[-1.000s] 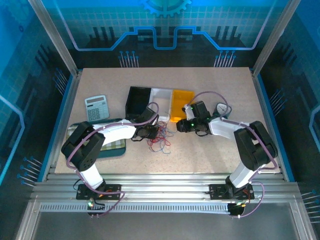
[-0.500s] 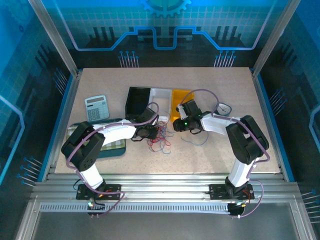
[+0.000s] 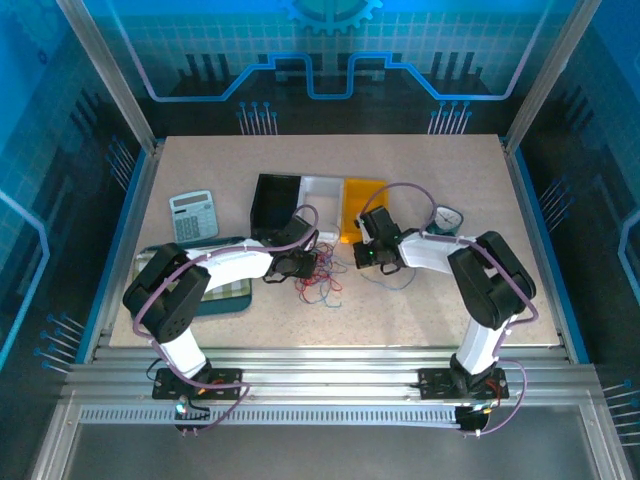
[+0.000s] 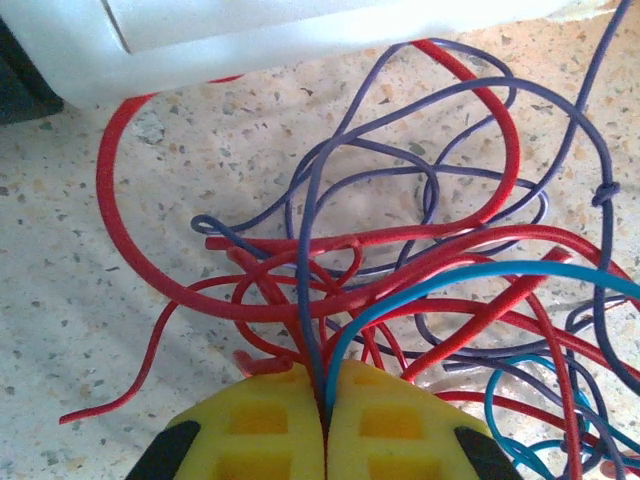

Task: Untangle the cables

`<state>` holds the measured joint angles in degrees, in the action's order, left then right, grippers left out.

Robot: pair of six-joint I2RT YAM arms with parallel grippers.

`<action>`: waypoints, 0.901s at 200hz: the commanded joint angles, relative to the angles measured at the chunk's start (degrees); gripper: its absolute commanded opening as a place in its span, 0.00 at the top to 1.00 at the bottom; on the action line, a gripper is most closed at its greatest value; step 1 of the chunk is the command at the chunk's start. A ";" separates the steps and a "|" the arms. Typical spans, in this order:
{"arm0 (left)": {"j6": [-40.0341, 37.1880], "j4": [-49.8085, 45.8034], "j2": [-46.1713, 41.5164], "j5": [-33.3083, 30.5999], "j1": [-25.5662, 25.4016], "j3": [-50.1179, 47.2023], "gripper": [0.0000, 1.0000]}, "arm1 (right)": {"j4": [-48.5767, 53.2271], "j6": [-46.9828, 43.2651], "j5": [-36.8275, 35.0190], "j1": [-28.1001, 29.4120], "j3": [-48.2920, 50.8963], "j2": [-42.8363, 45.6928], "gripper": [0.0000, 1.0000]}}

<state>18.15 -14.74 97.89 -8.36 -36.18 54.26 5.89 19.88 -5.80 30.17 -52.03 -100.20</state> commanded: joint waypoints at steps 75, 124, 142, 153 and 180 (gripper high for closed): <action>9.85 -7.02 1.54 -13.65 1.90 0.32 1.00 | -0.58 24.27 -15.85 -18.89 17.52 19.54 1.00; 11.47 -9.66 2.57 -17.05 2.82 0.77 1.00 | -2.34 24.55 -14.73 -21.82 20.08 22.70 1.00; 10.26 -8.69 2.85 -16.51 2.08 1.33 1.00 | -3.08 21.48 -12.22 -20.84 18.96 22.26 1.00; 9.66 -8.17 3.07 -16.56 1.53 1.87 1.00 | -2.75 19.01 -11.42 -19.72 18.08 22.54 1.00; 8.48 -7.85 4.17 -16.09 0.32 3.34 1.00 | -0.80 14.33 -5.48 -17.76 16.60 22.76 1.00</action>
<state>28.18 -20.93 100.03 -23.81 -34.76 55.92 3.90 39.11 -17.02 10.63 -32.99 -78.00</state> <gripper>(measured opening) 0.053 0.042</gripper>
